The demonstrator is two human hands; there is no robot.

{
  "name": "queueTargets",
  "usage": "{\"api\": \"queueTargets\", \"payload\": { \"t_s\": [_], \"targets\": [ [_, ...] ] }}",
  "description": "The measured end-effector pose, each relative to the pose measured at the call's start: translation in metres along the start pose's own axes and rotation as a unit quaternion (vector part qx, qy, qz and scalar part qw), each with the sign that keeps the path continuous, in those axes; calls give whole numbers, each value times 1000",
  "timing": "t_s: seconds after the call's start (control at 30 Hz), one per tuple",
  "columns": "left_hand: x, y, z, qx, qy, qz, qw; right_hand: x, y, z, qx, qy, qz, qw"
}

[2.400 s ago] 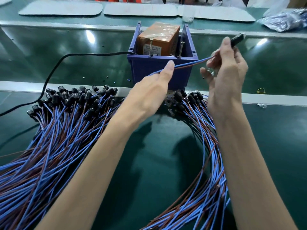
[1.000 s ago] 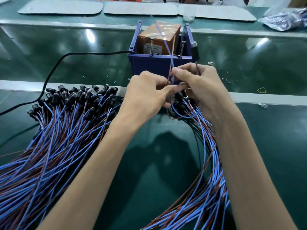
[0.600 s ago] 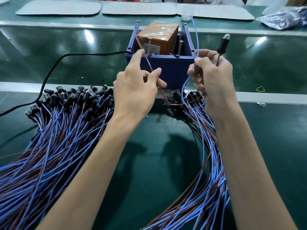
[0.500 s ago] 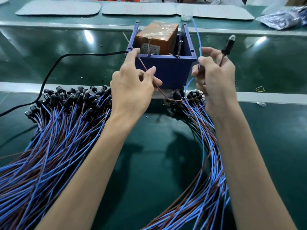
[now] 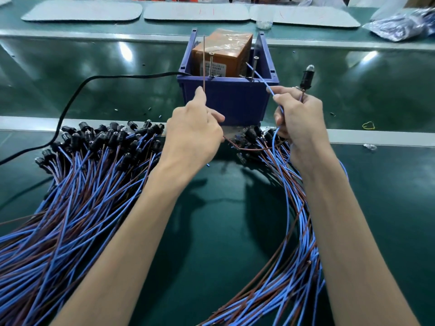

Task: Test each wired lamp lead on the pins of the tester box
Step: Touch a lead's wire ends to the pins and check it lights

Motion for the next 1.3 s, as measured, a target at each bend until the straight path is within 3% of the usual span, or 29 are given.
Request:
{"api": "queueTargets", "payload": {
  "t_s": [0.33,0.73,1.3],
  "targets": [
    [0,-6,5,-70,19,-19,997,3,1,-1,-10,-1,-15,1000],
    [1,-7,4,-74,16,-32,997,5,2,-2,-2,6,11,1000],
    [7,-3,7,-77,-2,-45,996,5,3,-5,-53,30,61,996]
  ]
}}
Point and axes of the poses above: each hand's wrist, its own z-axis away from the middle knuckle, its own y-axis out of the back of the hand, x = y × z, the point moved 5 cm from there along -z, towards the middle knuckle, and after that the axes turned 10 degrees about -z, right-handed, at the moved point
